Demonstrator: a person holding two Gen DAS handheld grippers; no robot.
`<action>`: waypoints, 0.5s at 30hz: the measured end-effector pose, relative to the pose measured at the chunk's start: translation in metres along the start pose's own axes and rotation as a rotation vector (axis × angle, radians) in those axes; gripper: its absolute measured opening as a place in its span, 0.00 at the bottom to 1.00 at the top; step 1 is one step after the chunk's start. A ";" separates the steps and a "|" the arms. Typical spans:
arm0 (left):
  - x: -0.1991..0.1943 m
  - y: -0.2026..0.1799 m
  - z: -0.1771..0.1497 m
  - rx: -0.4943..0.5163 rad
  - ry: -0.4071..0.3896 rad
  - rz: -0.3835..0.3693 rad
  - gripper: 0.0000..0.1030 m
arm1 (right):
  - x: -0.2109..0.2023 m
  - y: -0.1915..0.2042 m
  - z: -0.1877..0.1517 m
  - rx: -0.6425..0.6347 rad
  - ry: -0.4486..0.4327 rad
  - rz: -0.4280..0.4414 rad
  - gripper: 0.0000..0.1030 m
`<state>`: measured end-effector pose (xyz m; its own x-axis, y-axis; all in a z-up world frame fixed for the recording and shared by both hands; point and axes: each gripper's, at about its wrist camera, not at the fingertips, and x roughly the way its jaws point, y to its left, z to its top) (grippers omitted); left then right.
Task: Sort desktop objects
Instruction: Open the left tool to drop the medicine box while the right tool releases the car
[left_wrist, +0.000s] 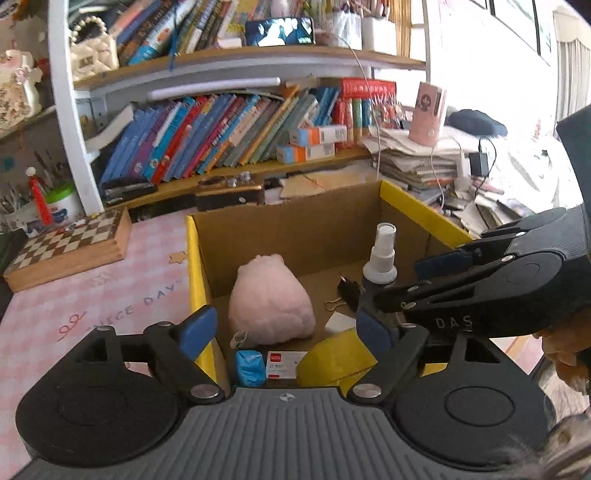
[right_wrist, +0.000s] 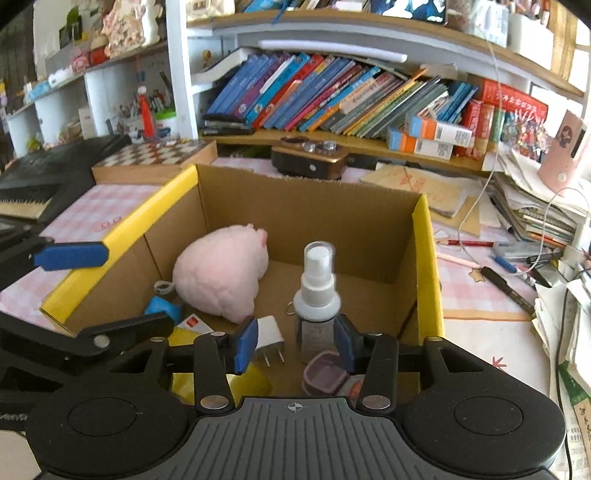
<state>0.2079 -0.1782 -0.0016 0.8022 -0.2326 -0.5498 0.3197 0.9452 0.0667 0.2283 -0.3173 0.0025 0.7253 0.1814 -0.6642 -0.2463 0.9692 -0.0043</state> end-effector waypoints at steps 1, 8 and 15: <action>-0.004 0.000 0.000 -0.008 -0.008 0.000 0.85 | -0.004 0.000 -0.001 0.005 -0.016 -0.008 0.61; -0.042 -0.002 -0.007 -0.059 -0.070 0.035 0.99 | -0.039 0.003 -0.008 0.054 -0.097 -0.032 0.68; -0.087 0.008 -0.028 -0.082 -0.095 0.138 1.00 | -0.076 0.014 -0.024 0.131 -0.158 -0.071 0.76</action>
<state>0.1263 -0.1439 0.0234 0.8811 -0.1163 -0.4584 0.1643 0.9842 0.0662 0.1538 -0.3214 0.0349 0.8324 0.1253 -0.5399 -0.1127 0.9920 0.0565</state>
